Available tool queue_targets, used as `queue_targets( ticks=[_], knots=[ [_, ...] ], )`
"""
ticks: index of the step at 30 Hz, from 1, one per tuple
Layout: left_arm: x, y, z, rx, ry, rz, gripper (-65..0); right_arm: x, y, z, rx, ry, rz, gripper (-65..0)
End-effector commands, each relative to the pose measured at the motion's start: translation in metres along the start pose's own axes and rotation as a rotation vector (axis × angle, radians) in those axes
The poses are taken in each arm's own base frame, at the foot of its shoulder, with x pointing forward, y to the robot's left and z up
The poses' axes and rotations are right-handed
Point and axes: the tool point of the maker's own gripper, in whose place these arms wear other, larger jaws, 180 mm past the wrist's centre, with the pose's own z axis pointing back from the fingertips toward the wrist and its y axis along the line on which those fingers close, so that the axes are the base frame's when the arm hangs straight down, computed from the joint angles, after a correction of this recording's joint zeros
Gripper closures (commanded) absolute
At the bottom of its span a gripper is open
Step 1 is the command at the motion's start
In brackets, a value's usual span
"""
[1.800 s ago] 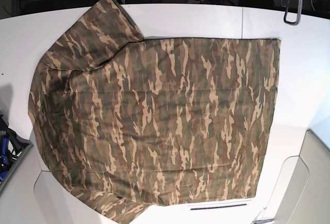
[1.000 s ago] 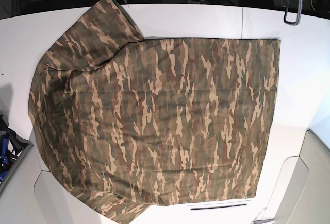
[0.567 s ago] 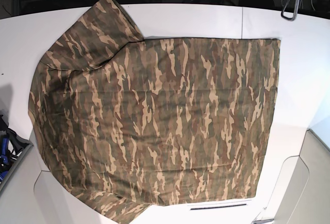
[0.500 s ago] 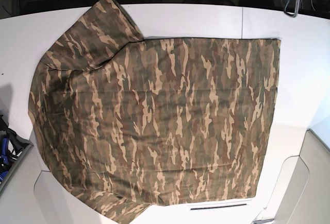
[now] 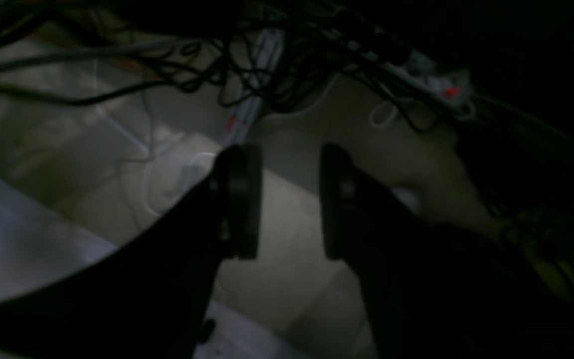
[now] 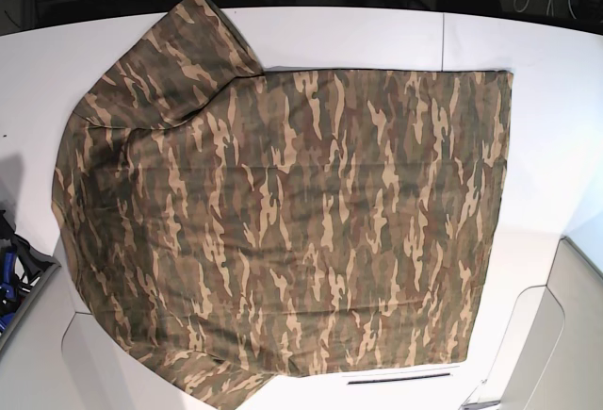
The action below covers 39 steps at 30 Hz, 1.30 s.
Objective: Fold the T-shirt properly
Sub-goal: 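Move both grippers out toward the shirt's shoulder corners, then grasp the camouflage shirt's shoulder corners with both grippers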
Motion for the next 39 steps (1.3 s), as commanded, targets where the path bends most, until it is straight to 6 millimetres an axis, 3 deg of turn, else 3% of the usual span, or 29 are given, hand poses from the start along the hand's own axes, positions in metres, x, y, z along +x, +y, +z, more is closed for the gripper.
queue_targets(
  ticks=[1, 7, 14, 23, 25, 29, 36, 39],
  knots=[
    [-0.004, 0.0, 0.008, -0.001, -0.005, 0.001, -10.4, 0.003, 0.002, 0.009, 0.007, -0.027, 0.003, -19.6],
    [0.005, 0.01, 0.048, 0.047, -0.07, -0.008, -18.0, 0.023, 0.002, 0.042, -0.017, -0.105, -0.046, -19.6],
    [0.018, 0.023, 0.093, 0.086, -0.159, 0.057, -18.1, 0.046, 0.004, 0.069, 0.024, -0.096, -0.135, -19.5],
    [0.044, 0.037, 0.16, 0.109, -0.293, 0.081, -18.2, 0.089, 0.014, 0.118, 0.1, -0.221, -0.195, -19.5],
    [0.053, 0.042, 0.174, 0.116, -0.32, 0.101, -20.4, 0.105, 0.007, 0.133, 0.087, -0.271, -0.201, -19.5],
    [0.073, 0.052, 0.204, 0.135, -0.395, 0.132, -31.1, 0.135, -0.017, 0.162, 0.042, -0.365, -0.218, -19.5],
    [0.113, 0.064, 0.258, 0.156, -0.575, 0.08, -31.4, 0.167, -0.073, 0.198, -0.109, -0.508, -0.227, -19.7],
    [0.124, 0.069, 0.273, 0.165, -0.619, 0.065, -34.4, 0.176, -0.094, 0.207, -0.174, -0.545, -0.241, -26.3]
  ],
)
